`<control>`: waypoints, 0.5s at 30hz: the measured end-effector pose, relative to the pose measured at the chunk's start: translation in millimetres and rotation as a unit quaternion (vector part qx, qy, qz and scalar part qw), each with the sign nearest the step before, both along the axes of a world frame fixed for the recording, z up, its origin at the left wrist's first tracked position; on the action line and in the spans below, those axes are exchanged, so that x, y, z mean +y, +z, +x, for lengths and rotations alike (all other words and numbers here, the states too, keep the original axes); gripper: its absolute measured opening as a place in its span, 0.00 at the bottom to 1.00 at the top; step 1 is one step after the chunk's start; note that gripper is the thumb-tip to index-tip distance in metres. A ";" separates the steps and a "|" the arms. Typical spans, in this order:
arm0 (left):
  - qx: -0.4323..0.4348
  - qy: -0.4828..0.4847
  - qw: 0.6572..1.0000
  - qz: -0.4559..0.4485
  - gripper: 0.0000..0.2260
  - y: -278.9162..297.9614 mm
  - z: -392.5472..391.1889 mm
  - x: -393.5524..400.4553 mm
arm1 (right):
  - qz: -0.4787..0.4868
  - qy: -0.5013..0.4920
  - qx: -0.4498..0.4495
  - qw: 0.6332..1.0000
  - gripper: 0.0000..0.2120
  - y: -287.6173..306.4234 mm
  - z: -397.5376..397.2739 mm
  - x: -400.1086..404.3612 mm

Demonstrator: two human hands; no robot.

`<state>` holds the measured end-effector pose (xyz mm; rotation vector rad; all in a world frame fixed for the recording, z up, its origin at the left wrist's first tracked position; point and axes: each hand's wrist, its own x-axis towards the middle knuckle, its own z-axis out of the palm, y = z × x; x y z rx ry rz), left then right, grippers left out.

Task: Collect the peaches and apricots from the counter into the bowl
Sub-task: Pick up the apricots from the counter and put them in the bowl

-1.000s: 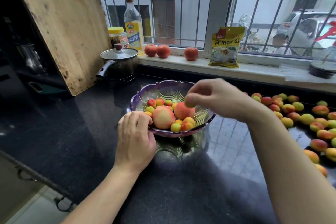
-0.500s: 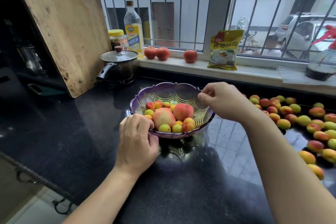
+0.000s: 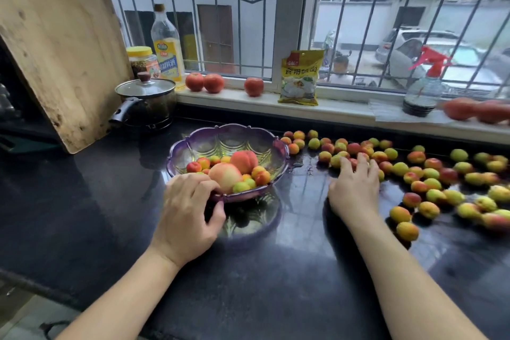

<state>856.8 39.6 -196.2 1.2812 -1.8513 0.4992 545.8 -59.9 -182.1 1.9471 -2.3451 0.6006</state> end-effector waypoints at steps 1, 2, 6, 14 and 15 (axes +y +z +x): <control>0.008 0.009 1.000 0.009 0.11 1.2 0.1 0.8 | 0.014 -0.004 -0.014 1.000 0.24 -4.3 -3.7 -0.3; 0.017 0.020 0.999 0.018 0.11 1.7 0.4 1.8 | 0.028 -0.005 -0.023 0.999 0.23 -6.2 -5.1 -0.7; 0.059 0.066 0.995 0.039 0.12 3.6 1.2 4.1 | 0.004 -0.002 -0.012 1.000 0.16 -4.5 1.6 0.1; 0.028 0.065 0.996 0.058 0.08 6.1 -1.9 5.7 | -0.030 0.017 -0.069 0.997 0.19 -3.0 0.8 2.0; 0.014 0.054 0.997 0.058 0.08 7.0 -4.3 7.5 | -0.038 0.023 -0.079 0.996 0.19 -2.8 1.7 1.7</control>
